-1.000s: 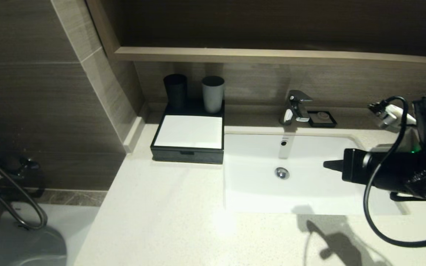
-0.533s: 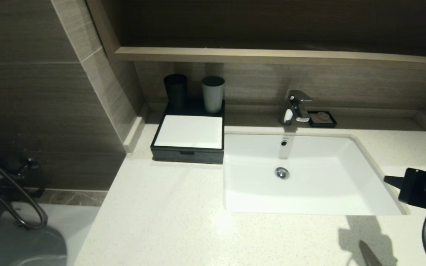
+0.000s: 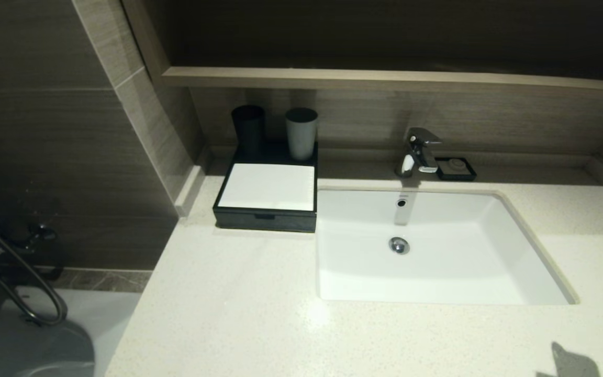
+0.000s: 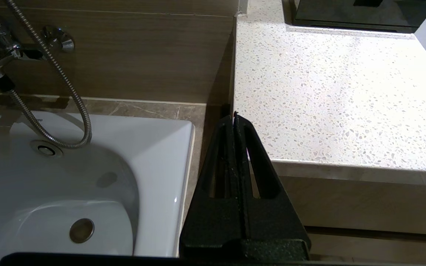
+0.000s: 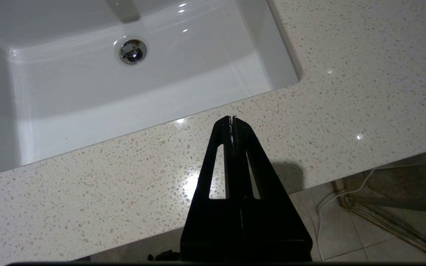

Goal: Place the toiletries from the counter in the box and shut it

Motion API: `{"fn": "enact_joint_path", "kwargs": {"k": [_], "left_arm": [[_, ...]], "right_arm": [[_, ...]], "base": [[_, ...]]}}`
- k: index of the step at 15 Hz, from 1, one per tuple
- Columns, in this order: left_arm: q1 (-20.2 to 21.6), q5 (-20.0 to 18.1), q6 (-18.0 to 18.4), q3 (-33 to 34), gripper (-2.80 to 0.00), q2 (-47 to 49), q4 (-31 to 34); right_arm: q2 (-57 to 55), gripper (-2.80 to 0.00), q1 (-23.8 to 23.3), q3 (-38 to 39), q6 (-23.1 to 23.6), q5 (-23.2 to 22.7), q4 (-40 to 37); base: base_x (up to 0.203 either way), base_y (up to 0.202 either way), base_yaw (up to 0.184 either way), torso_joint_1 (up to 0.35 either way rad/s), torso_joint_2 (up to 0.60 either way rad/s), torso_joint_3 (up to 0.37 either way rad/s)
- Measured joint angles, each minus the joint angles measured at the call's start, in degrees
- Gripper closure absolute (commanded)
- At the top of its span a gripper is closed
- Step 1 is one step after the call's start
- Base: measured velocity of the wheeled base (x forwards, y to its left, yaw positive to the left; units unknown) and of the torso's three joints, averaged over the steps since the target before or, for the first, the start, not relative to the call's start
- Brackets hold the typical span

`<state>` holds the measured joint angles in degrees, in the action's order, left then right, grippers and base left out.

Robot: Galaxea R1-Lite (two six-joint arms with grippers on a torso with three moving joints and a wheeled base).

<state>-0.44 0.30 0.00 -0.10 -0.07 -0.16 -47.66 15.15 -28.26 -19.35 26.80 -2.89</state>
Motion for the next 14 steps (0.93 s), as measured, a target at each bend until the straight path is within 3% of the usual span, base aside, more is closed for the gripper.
{"fn": "enact_joint_path", "kwargs": {"k": [5, 14], "left_arm": [[0.0, 0.0, 0.0, 0.0, 0.0, 0.0, 0.0], [0.0, 0.0, 0.0, 0.0, 0.0, 0.0, 0.0]], "right_arm": [[8.2, 0.0, -2.0, 7.1, 3.3, 0.9, -0.2], [23.1, 0.0, -9.7, 17.0, 9.6, 0.7, 0.1]], "base": [[0.0, 0.0, 0.0, 0.0, 0.0, 0.0], [0.0, 0.0, 0.0, 0.0, 0.0, 0.0]]}}
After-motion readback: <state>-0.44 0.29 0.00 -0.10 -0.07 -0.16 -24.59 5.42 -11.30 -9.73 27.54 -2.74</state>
